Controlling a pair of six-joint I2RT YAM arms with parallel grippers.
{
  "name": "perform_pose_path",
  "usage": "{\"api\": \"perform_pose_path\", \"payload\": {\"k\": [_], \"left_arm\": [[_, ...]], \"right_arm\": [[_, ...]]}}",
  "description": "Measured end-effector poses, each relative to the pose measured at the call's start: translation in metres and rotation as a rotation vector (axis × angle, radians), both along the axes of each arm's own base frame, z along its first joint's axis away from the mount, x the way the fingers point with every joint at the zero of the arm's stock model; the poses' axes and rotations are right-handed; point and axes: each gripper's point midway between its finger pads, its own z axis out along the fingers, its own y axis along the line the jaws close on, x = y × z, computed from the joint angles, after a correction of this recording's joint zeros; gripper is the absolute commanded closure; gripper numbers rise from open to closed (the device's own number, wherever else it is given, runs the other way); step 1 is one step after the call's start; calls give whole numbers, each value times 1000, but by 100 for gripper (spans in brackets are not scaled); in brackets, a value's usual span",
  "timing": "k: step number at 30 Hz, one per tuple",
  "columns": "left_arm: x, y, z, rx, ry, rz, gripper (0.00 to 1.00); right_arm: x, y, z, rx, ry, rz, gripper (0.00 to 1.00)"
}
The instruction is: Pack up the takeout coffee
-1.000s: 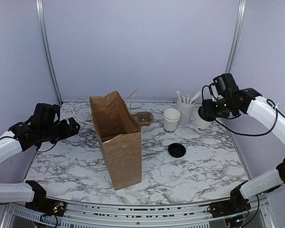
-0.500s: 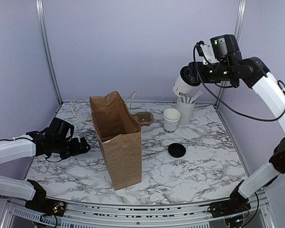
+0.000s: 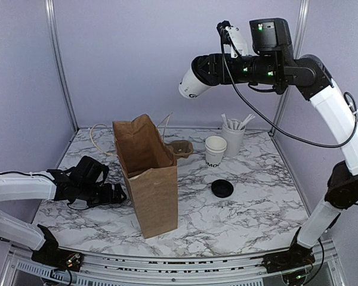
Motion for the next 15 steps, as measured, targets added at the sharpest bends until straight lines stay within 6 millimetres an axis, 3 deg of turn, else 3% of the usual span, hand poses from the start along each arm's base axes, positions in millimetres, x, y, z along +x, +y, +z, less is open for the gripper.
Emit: {"api": "perform_pose_path", "payload": {"k": [9,15], "left_arm": [[-13,-19,-10,8,23,-65,1],[-16,-26,-14,5,28,-77,2]], "right_arm": [[-50,58,31,73,-108,195,32],[-63,89,29,90,-123,282,32]]}}
